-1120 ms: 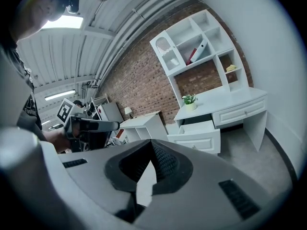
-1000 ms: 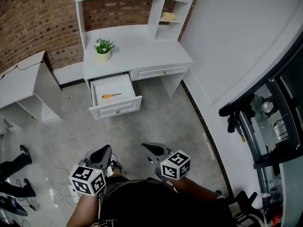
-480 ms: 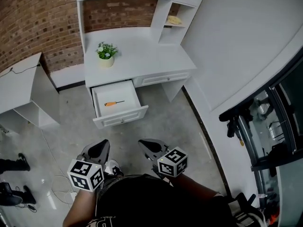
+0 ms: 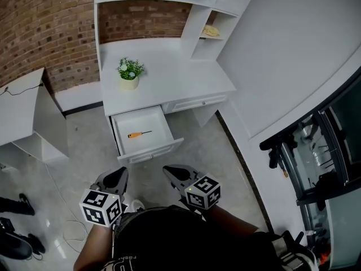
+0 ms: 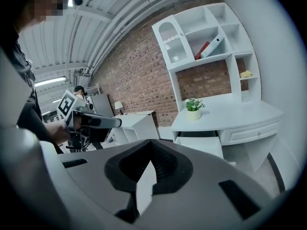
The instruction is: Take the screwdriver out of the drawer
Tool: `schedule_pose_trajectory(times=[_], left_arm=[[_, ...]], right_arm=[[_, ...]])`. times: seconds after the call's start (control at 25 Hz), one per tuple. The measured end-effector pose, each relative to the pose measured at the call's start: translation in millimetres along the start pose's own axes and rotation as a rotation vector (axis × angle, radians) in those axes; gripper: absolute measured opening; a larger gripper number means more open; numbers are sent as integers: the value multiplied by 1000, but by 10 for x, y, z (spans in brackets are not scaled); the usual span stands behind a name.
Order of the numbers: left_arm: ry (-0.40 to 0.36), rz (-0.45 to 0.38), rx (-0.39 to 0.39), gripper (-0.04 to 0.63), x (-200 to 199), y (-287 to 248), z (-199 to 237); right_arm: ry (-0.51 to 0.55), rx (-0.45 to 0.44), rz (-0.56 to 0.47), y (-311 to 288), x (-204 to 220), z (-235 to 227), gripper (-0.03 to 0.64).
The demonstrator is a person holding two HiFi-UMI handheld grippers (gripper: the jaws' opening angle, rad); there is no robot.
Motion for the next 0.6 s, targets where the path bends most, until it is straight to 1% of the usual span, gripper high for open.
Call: schedule_pose_trajectory(times=[0.12, 0.32, 0.6], left_arm=[[-3, 9, 6, 17, -48, 15, 217], [10, 49, 5, 17, -60, 25, 545], [33, 46, -7, 17, -40, 40, 785]], right_arm=[[-6, 27, -1, -180, -98, -48, 5], [-5, 56, 4, -440, -283, -92, 5], [23, 40, 58, -673, -261, -27, 5]])
Point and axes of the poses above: the fingertips, and each gripper's own axes: y backward along the fingers, z to its left, x out of its underside, the point moved 3 cm from there along y, backward along the fingers, and after that the axes turned 12 degrees about x, right-handed, at the moved point
